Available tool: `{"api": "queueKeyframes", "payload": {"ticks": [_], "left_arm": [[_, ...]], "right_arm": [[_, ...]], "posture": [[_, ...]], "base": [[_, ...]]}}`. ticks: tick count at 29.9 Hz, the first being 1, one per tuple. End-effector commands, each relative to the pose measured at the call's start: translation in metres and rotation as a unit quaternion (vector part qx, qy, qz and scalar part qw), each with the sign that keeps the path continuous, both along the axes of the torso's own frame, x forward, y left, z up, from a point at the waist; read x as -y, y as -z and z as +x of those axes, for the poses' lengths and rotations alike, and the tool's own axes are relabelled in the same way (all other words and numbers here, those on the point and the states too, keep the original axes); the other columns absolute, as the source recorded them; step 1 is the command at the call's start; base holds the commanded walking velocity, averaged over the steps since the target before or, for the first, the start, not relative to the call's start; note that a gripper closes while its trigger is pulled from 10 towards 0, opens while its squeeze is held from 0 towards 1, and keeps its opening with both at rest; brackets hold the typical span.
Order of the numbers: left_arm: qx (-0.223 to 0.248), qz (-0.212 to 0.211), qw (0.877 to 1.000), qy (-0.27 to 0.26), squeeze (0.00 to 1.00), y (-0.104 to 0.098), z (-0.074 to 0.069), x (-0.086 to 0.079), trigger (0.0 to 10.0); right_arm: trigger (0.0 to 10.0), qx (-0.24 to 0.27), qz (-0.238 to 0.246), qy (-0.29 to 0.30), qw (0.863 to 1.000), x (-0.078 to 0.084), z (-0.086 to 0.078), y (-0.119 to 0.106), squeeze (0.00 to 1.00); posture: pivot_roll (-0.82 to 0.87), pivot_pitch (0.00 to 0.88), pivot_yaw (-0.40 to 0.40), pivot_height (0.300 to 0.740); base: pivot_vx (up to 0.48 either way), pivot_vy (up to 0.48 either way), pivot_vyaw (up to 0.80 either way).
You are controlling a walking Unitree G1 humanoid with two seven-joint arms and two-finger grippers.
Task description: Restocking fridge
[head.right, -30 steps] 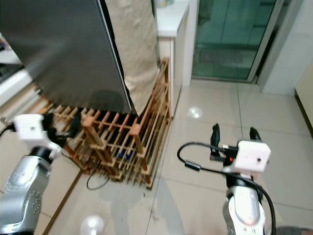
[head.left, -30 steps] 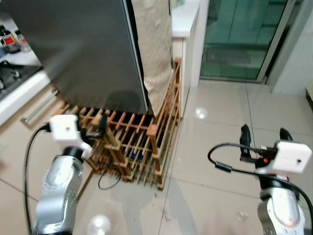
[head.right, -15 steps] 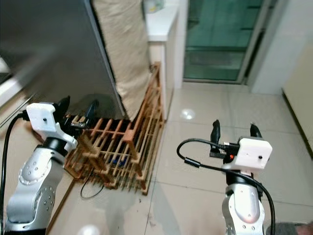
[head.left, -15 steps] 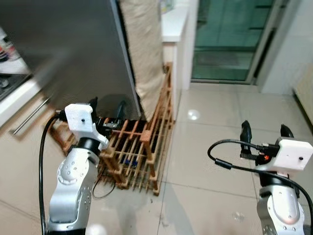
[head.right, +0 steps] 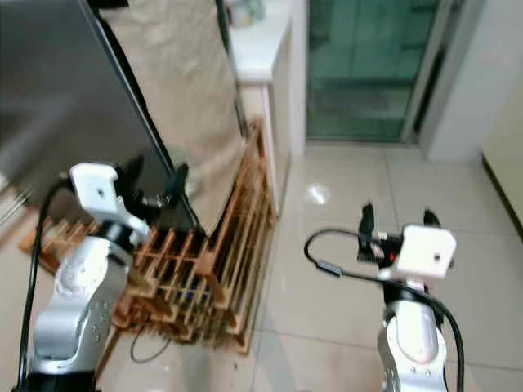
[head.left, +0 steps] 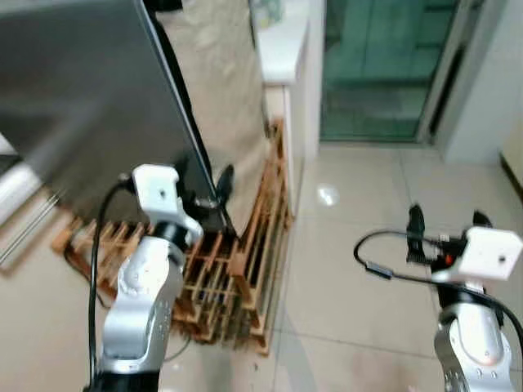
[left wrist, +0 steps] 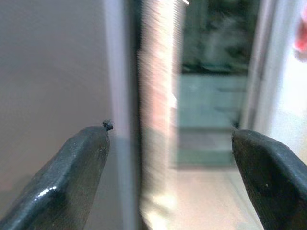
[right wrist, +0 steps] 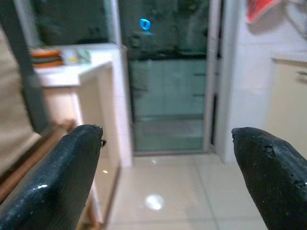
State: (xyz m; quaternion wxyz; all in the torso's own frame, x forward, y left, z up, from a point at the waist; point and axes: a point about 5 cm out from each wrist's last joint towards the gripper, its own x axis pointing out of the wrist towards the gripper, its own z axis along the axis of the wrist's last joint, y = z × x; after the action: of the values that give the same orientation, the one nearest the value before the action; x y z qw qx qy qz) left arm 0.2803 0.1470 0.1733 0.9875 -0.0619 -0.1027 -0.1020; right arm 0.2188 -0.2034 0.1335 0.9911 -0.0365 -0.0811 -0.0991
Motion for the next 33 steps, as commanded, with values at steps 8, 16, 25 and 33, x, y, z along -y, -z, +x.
{"api": "queueKeyframes", "payload": {"ticks": [8,16,25,33], "left_arm": [[-0.046,0.003,0.999,-0.008,0.00,0.006,0.018,0.001,10.0],[-0.051,-0.017,0.996,0.066,0.00,-0.012,0.044,0.040,10.0],[-0.063,-0.015,0.996,0.064,0.00,-0.017,0.065,0.059,10.0],[-0.070,-0.023,0.997,-0.011,0.00,-0.025,0.081,0.050,10.0]], "right_arm": [[10.0,-0.006,-0.001,-0.024,1.000,-0.008,0.007,0.002,0.00],[10.0,-0.003,-0.001,-0.042,0.999,-0.013,0.015,-0.003,0.00],[10.0,-0.010,0.001,-0.042,0.999,-0.014,0.014,0.000,0.00],[10.0,-0.015,-0.001,-0.035,0.999,-0.012,0.010,0.001,0.00]], "posture": [[-0.19,0.000,0.114,0.740],[-0.20,0.000,0.114,0.740],[-0.22,0.000,0.117,0.740],[-0.24,0.000,0.135,0.740]], "base": [[0.000,0.000,0.00],[0.000,0.000,0.00],[0.000,0.000,0.00],[0.000,0.000,0.00]]}}
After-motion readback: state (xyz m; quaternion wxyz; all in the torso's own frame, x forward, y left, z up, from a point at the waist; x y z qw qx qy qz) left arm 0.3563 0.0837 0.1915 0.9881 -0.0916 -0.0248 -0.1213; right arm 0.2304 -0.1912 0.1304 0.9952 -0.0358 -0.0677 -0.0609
